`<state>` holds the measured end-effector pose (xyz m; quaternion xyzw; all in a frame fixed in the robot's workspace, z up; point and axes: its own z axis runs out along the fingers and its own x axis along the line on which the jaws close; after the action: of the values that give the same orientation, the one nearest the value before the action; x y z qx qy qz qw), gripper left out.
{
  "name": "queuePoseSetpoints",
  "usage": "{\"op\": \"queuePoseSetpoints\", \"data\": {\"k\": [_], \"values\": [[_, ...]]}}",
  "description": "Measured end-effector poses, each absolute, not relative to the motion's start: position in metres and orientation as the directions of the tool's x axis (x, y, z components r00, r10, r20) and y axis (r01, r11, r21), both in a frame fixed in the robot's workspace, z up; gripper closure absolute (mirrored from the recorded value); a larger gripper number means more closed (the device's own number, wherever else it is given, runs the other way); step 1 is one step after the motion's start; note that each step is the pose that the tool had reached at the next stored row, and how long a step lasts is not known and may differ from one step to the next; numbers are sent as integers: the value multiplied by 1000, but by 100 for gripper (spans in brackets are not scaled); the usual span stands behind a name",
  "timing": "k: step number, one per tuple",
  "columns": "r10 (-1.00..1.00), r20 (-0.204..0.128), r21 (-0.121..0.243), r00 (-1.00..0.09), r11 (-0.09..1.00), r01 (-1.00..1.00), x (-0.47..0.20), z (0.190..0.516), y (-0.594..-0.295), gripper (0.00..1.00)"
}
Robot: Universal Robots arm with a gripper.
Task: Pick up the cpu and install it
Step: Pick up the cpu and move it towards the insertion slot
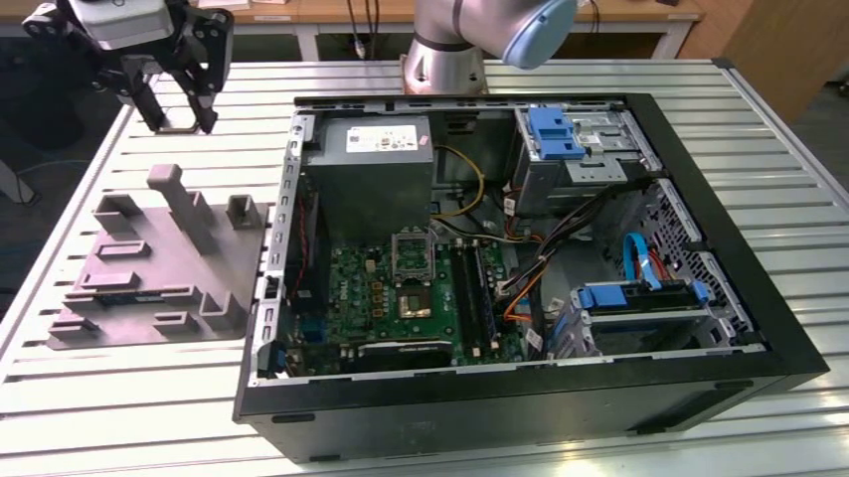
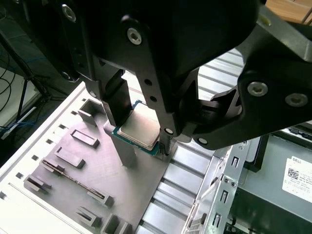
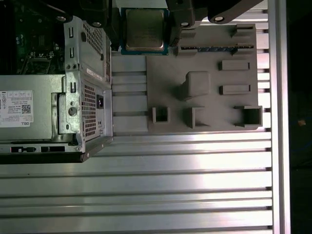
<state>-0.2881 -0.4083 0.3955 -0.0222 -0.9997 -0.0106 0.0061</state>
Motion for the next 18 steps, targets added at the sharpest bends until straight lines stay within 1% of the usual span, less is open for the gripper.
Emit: {"op": "queuePoseSetpoints", "data": {"k": [18], "values": [[44, 13, 21, -999, 999, 44, -275, 395, -408, 53]]}}
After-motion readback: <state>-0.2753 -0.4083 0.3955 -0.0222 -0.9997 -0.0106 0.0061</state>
